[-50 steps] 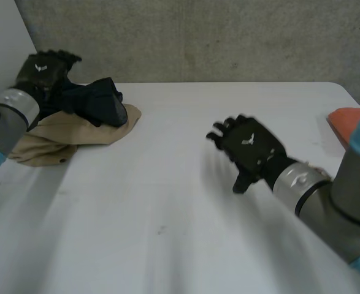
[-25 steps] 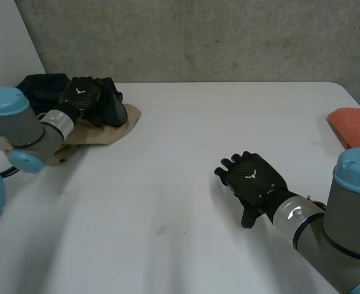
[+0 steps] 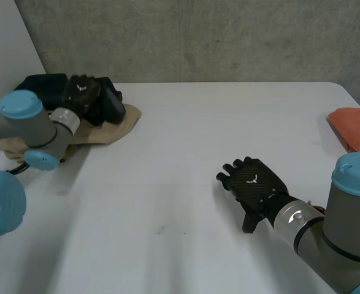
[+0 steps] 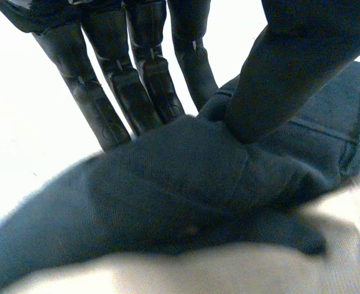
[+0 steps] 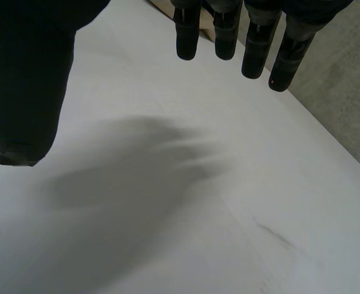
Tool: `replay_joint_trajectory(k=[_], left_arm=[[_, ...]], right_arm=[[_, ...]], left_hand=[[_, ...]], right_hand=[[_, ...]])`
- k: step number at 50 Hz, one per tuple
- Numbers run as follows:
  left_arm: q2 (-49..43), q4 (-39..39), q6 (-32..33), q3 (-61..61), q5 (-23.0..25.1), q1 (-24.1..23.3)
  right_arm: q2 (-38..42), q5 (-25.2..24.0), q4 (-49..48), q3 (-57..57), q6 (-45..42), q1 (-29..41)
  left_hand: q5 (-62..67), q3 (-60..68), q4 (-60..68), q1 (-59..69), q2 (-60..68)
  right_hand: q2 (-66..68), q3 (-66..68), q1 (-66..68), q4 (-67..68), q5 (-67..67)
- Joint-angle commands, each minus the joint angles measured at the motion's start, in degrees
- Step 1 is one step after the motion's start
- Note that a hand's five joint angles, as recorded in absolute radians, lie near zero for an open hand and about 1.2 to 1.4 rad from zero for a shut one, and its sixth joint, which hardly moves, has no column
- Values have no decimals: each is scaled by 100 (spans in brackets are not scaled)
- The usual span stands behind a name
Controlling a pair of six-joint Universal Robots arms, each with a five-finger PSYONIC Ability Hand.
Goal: Fold the laundry.
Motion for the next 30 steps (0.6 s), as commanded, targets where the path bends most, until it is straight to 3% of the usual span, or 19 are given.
replay_joint_trajectory(k=[1,4,8,12,15,16,18,19,20,22,27,30], left_arm=[[1853,290,-60,-1613,-545,-431],[2515,450,-323,-2274,-598,-730],[3849,555,-1244,-3661,-546,-1590],[4590,739,-1991,-4541,-528,-2231],[4504,863,-2327,-4868,-519,-2742],[4304,915,-2459,-4947,-519,-3161],[4030,890,-2495,-4922,-519,-3550],[3864,846,-2486,-4878,-519,-3752],[3679,759,-2460,-4843,-528,-4007],[3546,635,-2416,-4816,-536,-4158],[3686,319,-2302,-4772,-624,-4150],[3976,248,-2232,-4842,-633,-3870]], right_arm=[[-2,0,-6,14,17,-222],[-2,0,-15,5,78,-345],[-20,9,-32,-30,254,-661],[-64,26,-76,-135,535,-987],[-81,79,-76,-214,737,-1198],[-90,96,-85,-232,781,-1250],[-90,149,-94,-267,860,-1400],[-90,175,-103,-285,878,-1453],[-90,193,-103,-302,887,-1514],[-90,211,-138,-346,896,-1672],[-90,202,-156,-443,896,-1840],[-90,149,-138,-513,861,-1901]], left_hand=[[1551,1283,1210,1741,1175],[1551,1283,1210,1741,1175],[1551,1283,1210,1741,1175],[1551,1283,1210,1741,1175],[1551,1283,1210,1741,1175],[1551,1283,1210,1741,1175],[1551,1283,1210,1741,1175],[-46,-313,-386,144,-421],[-2926,-3194,-3266,-2736,-3302],[-4982,-5250,-5323,-4792,-5358],[-5445,-5712,-5785,-5255,-5820],[-5428,-5696,-5768,-5238,-5804]], right_hand=[[-275,-226,-160,-353,-310],[-275,-226,-160,-353,-310],[-275,-226,-160,-353,-310],[-275,-226,-160,-353,-310],[-275,-226,-160,-353,-310],[-275,-226,-160,-353,-310],[-275,-226,-160,-353,-310],[-275,-226,-160,-353,-310],[-275,-226,-160,-353,-310],[-275,-226,-160,-353,-310],[-275,-226,-160,-353,-310],[-275,-226,-160,-353,-310]])
